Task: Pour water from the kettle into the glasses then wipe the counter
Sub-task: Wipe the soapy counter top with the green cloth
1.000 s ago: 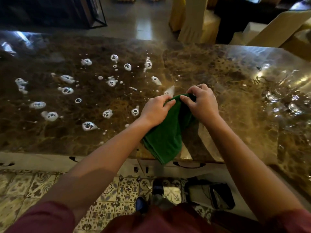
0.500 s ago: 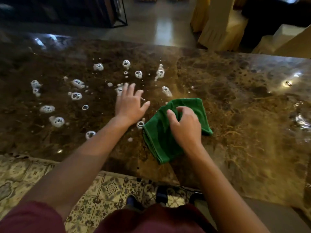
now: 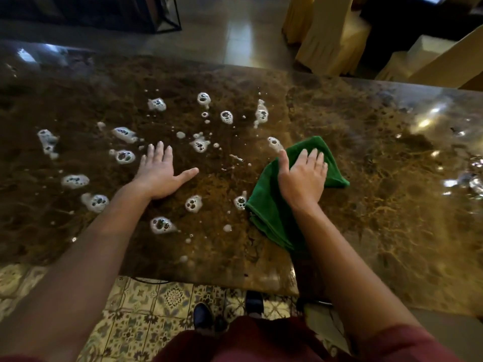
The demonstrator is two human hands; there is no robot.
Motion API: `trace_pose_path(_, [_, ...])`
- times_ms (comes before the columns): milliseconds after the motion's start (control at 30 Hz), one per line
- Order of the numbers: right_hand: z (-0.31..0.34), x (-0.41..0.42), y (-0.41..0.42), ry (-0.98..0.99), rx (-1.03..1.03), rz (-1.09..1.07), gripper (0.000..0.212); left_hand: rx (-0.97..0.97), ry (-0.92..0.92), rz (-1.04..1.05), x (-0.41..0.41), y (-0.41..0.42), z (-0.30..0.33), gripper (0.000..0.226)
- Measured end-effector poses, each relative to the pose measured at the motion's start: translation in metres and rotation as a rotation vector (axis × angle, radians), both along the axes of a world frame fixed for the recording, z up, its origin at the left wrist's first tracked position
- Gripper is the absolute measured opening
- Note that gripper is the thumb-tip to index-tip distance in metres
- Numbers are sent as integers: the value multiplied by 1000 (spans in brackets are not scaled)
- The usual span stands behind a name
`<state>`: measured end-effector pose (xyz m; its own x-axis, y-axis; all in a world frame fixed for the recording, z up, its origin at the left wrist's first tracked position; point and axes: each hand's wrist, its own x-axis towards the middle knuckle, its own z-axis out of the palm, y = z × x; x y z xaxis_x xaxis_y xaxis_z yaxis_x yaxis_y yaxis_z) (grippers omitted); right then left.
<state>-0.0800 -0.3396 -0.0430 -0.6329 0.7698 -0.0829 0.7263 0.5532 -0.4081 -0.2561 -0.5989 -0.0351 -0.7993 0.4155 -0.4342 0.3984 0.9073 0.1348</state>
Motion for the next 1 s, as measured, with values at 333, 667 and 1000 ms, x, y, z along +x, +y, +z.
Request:
trace_pose_path(333, [0,-151,30,-164,211,417,67,-36,6,-61,-1,-4,-2,113])
trace_pose_path(667, [-17,41,-88,-175,214,519,69,19,17,-140,-4,-17,-8,101])
trace_pose_path(1000, [-10,-133,11,-182,138,185,73,33,12,-134,-1,-16,-5,108])
